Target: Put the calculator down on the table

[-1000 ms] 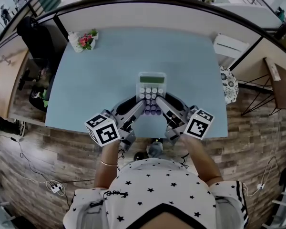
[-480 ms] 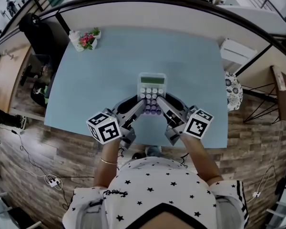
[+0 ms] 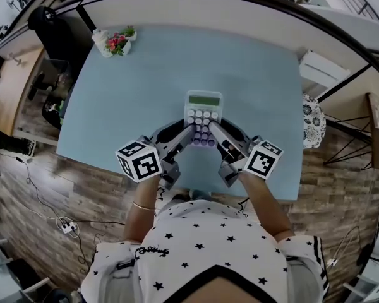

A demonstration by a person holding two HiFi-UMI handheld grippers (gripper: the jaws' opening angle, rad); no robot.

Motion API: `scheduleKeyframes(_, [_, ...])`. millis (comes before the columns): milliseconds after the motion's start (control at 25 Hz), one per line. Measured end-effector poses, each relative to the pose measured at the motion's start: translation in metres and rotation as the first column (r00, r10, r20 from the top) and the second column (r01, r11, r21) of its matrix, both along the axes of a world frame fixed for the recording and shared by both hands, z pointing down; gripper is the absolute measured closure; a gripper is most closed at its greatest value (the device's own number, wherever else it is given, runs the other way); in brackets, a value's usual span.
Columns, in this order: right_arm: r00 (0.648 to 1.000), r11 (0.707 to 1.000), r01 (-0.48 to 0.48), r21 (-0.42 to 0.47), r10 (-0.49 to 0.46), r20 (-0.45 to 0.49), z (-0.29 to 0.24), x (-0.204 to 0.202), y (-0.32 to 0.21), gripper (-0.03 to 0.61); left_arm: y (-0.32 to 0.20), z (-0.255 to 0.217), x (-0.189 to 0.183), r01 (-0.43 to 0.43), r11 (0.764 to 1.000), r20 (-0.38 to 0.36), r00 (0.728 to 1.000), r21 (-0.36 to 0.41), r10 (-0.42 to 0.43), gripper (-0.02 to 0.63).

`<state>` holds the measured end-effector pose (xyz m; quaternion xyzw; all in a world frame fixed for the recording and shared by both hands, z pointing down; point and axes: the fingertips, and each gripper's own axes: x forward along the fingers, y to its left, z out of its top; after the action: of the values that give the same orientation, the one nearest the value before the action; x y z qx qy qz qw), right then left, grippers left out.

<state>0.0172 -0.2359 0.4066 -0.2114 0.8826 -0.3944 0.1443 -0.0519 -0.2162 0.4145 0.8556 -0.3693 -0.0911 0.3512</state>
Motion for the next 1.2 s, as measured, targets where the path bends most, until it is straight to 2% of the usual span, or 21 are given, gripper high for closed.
scheduleKeyframes(600, [1.000, 0.996, 0.002, -0.088, -0.001, 0.005, 0.034, 0.007, -0.010, 0.454, -0.009, 0.031, 0.007, 0.014, 0.997, 0.029, 1.000, -0.076, -0.012, 0.451])
scheduleKeyframes(1200, [0.998, 0.971, -0.056, -0.232, 0.050, -0.029, 0.088, -0.005, -0.022, 0.451, -0.024, 0.083, -0.005, -0.039, 0.973, 0.036, 0.998, -0.226, 0.048, 0.453])
